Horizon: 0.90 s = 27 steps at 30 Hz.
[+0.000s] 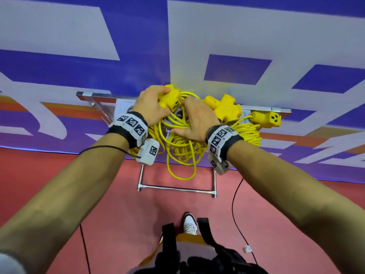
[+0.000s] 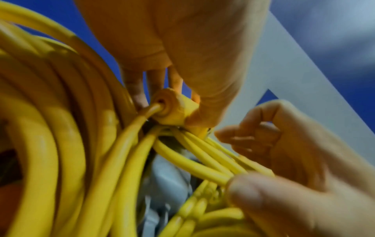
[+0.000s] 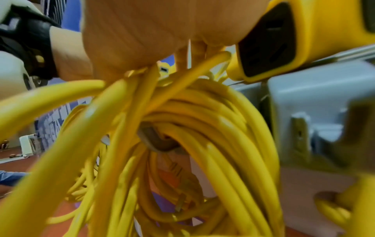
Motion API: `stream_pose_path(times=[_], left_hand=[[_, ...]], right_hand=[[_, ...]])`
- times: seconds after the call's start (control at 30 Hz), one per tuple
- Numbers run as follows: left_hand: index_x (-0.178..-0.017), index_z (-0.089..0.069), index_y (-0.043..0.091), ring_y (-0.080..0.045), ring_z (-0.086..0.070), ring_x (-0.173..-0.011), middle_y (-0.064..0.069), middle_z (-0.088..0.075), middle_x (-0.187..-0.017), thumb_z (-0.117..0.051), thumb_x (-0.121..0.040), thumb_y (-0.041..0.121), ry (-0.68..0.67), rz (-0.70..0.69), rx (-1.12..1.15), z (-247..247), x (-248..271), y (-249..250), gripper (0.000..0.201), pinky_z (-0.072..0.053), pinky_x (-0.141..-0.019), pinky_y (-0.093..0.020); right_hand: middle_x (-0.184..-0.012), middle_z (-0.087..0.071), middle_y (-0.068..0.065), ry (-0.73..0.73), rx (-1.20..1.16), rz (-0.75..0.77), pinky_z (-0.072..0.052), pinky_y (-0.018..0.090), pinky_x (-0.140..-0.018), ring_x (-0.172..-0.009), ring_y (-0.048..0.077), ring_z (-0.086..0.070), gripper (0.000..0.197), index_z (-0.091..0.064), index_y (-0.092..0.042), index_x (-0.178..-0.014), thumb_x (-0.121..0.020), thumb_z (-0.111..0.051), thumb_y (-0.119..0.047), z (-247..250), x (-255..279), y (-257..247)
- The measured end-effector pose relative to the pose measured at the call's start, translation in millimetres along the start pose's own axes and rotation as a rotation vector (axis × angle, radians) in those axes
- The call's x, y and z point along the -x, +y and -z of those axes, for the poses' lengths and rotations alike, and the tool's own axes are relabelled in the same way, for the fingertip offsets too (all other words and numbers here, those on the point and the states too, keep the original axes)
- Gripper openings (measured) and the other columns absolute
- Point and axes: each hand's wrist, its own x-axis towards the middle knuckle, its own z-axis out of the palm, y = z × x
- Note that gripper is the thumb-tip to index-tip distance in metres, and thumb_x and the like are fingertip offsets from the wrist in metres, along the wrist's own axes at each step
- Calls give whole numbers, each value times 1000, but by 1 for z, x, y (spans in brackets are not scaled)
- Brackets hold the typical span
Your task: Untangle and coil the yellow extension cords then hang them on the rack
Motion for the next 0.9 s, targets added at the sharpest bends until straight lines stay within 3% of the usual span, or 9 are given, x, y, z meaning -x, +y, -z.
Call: stream_pose_path(times=[0.1,0.23,0.3,0.37,0.5,0.6,0.8,0.9], left_hand=[[-138,-56,12,-29,-48,-131,-11,-49,-143,-74,-73,7,-9,-82,-60,-12,4,0,67,-39,-107,-34],[-149,-42,24,-29,-41,-138,-7,-30,-157,-69,-81,20,-81,-107,-119,-20,15,-6,73,-40,-109,-41],[-151,-39,28,-33,-54,-121,-5,-25,-154,-66,-85,33,-88,-90,-157,-18,18,-7,72,-48,-98,-46],[-149,-41,25,-35,-60,-99,-7,-30,-145,-57,-89,41,-60,-121,-145,-15,20,-3,65,-51,-89,-49],[-145,-42,16,-33,-52,-119,-11,-44,-139,-54,-89,34,-26,-160,-54,-13,18,-2,60,-48,-97,-50],[-137,-47,14,-29,-51,-120,-11,-48,-135,-55,-80,40,-3,-150,-16,-11,19,0,63,-46,-99,-46],[-141,-49,14,-31,-45,-132,-12,-41,-145,-60,-86,36,0,-126,-61,-12,24,0,61,-42,-108,-46],[-144,-47,14,-30,-41,-136,-12,-38,-150,-65,-91,30,22,-109,-76,-13,26,-1,58,-38,-109,-40]], right_hand=[[-99,-61,13,98,55,52,-45,40,-78,-91,33,-57,70,-57,-5,-96,-71,-59,-70,6,8,1],[-99,-64,14,61,173,50,-43,44,-90,-93,36,-59,64,-63,-6,-98,-73,-50,-63,16,14,7],[-102,-65,12,-16,212,1,-39,47,-101,-99,34,-60,69,-64,-10,-108,-73,-46,-67,19,18,9],[-105,-65,12,-49,221,-17,-37,48,-103,-101,34,-60,69,-64,-10,-110,-74,-46,-66,20,22,11],[-113,-64,12,-53,181,-59,-35,47,-103,-106,35,-58,63,-62,-8,-110,-75,-47,-58,24,24,12],[-119,-62,11,-59,168,-112,-31,49,-109,-112,35,-56,62,-62,-10,-115,-74,-47,-54,28,25,11],[-118,-63,14,-76,126,-127,-41,50,-102,-109,37,-57,66,-63,-7,-114,-71,-43,-54,34,24,3],[-118,-63,14,-75,134,-134,-42,48,-101,-108,37,-57,68,-63,-7,-115,-71,-42,-54,36,23,-1]])
